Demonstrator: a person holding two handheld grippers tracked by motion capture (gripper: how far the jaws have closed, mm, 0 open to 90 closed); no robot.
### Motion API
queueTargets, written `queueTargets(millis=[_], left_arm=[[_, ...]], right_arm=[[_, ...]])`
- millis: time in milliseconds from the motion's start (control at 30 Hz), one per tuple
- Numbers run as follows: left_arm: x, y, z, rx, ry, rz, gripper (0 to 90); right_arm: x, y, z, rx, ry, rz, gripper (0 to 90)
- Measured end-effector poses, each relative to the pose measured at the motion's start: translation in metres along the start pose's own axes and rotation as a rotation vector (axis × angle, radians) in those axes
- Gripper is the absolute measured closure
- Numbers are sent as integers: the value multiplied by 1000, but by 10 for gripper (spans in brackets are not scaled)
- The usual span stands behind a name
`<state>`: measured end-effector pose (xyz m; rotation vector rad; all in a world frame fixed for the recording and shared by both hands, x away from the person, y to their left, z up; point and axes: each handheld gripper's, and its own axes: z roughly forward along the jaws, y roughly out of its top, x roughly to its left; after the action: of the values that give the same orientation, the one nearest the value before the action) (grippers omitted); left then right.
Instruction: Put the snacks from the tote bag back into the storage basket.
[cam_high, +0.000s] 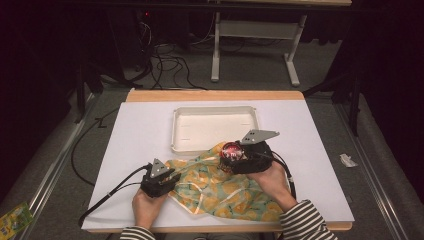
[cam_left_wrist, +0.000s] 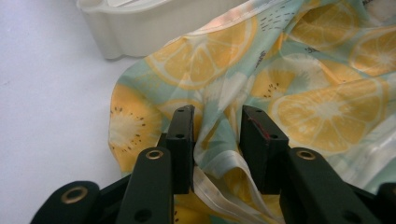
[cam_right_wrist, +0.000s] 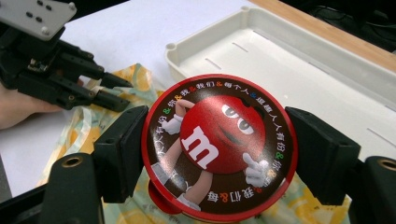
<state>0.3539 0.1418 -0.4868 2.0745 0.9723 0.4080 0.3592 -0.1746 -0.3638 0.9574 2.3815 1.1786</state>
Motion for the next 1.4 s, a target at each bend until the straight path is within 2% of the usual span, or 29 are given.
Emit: queueTargets(millis=[300,600,867,1400], left_arm=[[0,0,0,1,-2,1,650],[0,0,0,1,-2,1,649],[0,0,0,0,-4,-3,648],[1,0,0,2,-6,-1,647]], right_arm=[[-9,11,-2,12,-7,1,263],[-20,23,-3,9,-9,21,263],[-24,33,-2,13,-34,16,263],[-41,51,16,39,-77,25,264]])
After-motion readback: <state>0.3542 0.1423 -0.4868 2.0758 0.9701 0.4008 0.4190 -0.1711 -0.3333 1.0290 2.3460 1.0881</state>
